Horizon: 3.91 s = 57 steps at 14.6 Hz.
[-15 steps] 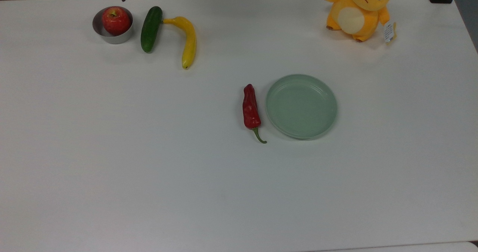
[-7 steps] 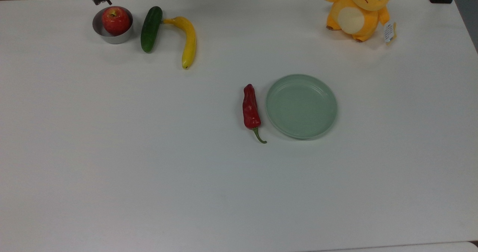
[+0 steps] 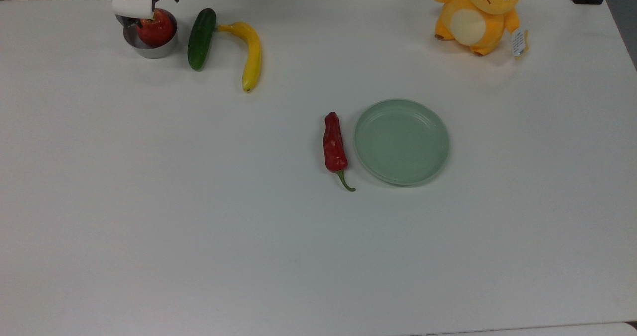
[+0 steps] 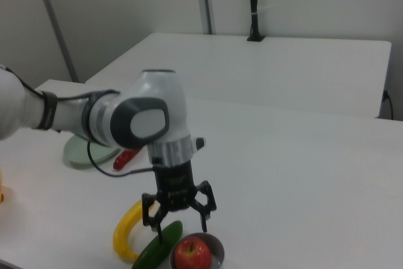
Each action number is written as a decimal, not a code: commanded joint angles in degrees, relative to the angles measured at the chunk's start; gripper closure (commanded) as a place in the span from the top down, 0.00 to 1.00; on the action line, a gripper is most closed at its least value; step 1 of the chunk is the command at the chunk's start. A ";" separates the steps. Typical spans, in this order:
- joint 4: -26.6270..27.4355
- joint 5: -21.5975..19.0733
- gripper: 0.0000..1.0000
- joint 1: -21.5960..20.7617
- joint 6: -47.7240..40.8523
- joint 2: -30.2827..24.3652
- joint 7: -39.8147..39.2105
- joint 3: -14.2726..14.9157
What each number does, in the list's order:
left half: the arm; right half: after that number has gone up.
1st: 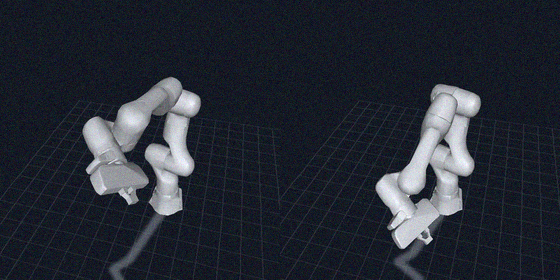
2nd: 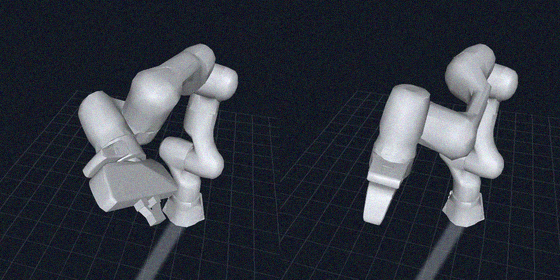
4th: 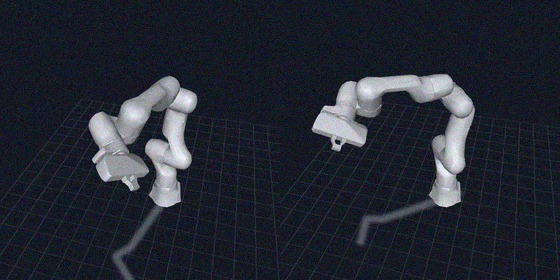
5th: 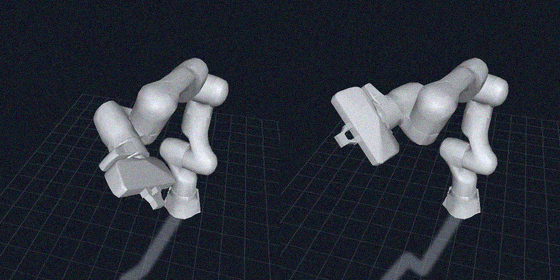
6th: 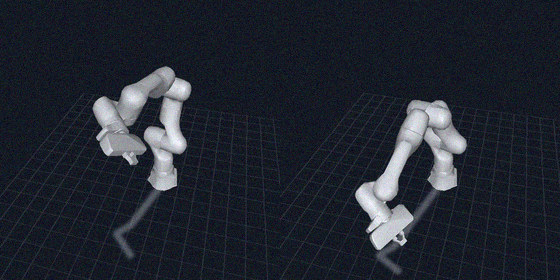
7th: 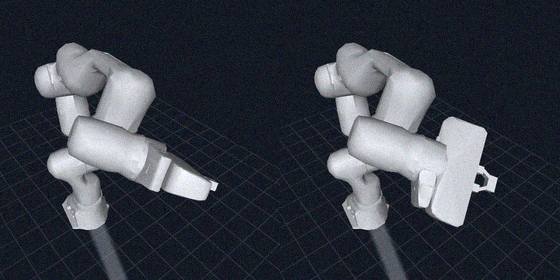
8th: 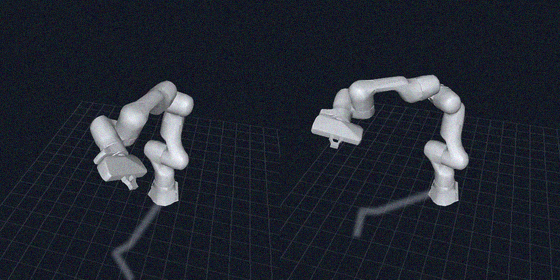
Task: Red apple placed in the center of the desktop
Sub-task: 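Lower the open gripper over the red apple in the bowl, then close the gripper around the red apple, then lift the red apple up out of the grey bowl, then carry the apple toward the table center beside the chili pepper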
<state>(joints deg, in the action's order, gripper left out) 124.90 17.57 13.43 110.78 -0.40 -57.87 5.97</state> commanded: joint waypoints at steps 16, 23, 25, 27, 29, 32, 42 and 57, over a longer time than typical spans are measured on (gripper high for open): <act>10.72 5.54 0.66 0.63 15.25 -2.42 -1.02 2.47; 10.63 5.54 0.35 0.99 14.82 -2.68 -0.93 2.47; 10.45 5.54 0.35 0.99 14.64 -2.85 -0.93 2.56; 9.76 5.37 0.35 0.99 12.63 -3.99 -1.01 2.73; 8.26 4.67 0.35 0.64 9.73 -4.96 -1.10 3.44; 4.49 1.78 0.36 0.02 5.51 -6.02 -1.02 3.44; -17.13 -18.44 0.36 -4.89 -14.26 -4.35 5.12 2.74; -26.20 -26.72 0.36 -14.39 3.89 14.62 37.03 -2.19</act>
<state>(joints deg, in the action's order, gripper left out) 100.51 -8.28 1.09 109.19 9.29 -25.19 3.44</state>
